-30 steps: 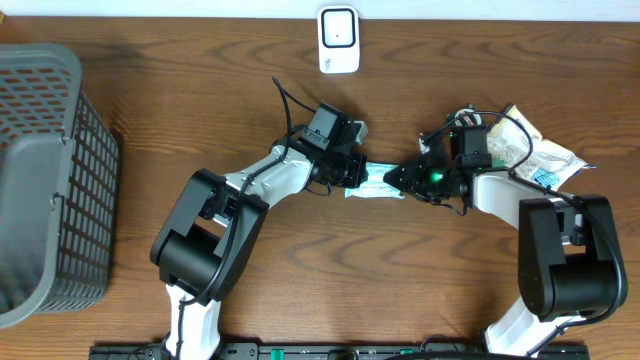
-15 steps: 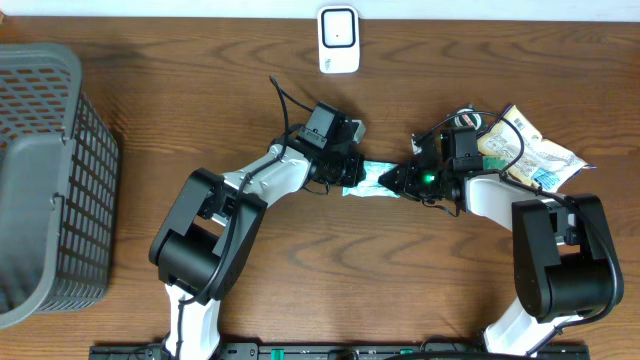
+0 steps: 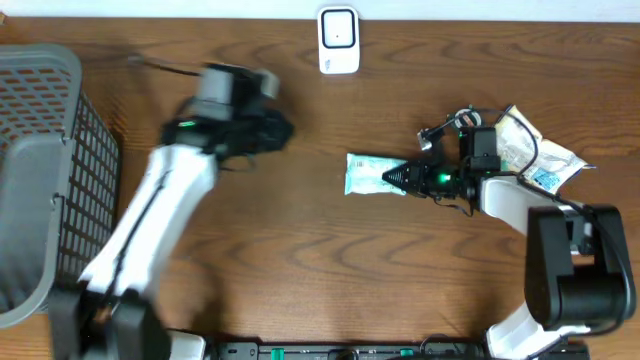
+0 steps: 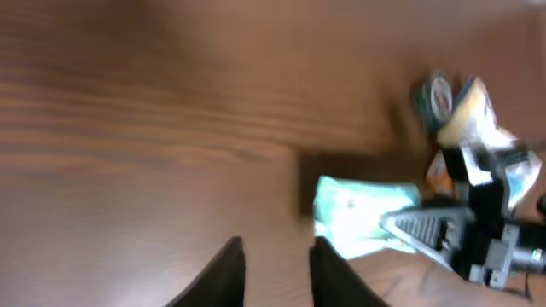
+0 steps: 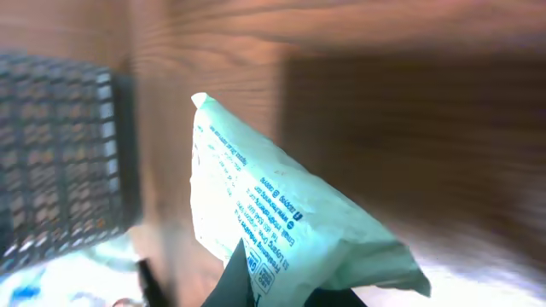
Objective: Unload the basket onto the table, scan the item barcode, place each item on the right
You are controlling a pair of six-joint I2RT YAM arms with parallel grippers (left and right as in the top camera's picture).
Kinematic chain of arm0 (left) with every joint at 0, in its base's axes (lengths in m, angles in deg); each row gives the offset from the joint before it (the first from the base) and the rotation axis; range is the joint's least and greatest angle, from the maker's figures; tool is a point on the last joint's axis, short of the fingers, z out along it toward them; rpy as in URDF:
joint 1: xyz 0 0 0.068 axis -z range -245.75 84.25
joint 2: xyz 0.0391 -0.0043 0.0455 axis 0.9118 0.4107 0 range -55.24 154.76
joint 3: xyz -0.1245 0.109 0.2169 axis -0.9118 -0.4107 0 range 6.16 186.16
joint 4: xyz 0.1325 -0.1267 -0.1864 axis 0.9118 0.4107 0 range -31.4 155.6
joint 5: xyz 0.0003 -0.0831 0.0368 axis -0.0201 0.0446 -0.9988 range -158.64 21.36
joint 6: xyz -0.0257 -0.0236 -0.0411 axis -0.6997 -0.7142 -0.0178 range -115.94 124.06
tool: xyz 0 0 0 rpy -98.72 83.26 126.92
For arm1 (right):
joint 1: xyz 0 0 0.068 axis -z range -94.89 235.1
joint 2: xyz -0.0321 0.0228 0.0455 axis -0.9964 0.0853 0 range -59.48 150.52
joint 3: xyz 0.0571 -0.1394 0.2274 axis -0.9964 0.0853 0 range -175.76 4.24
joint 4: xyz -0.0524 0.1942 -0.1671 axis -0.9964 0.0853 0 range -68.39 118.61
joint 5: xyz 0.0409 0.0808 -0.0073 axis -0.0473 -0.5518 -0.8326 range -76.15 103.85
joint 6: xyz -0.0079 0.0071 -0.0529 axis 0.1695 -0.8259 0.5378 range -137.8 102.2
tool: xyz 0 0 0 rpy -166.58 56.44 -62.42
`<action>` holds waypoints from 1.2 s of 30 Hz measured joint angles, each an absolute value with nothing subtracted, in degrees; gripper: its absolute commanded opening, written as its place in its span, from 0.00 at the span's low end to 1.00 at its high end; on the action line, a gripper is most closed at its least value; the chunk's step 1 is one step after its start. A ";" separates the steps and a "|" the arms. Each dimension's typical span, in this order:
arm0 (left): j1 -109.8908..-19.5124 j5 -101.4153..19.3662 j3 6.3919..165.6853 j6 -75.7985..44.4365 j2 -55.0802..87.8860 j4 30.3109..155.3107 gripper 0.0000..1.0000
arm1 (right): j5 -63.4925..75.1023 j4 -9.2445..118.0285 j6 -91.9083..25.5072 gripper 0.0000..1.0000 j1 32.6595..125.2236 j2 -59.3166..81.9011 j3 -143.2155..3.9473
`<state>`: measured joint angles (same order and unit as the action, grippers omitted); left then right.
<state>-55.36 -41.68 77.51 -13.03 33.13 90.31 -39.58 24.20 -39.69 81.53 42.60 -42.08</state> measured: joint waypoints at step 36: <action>-66.72 -60.08 77.56 -12.41 28.87 99.55 0.98 | 1.68 80.54 -30.05 0.01 61.31 35.17 -90.74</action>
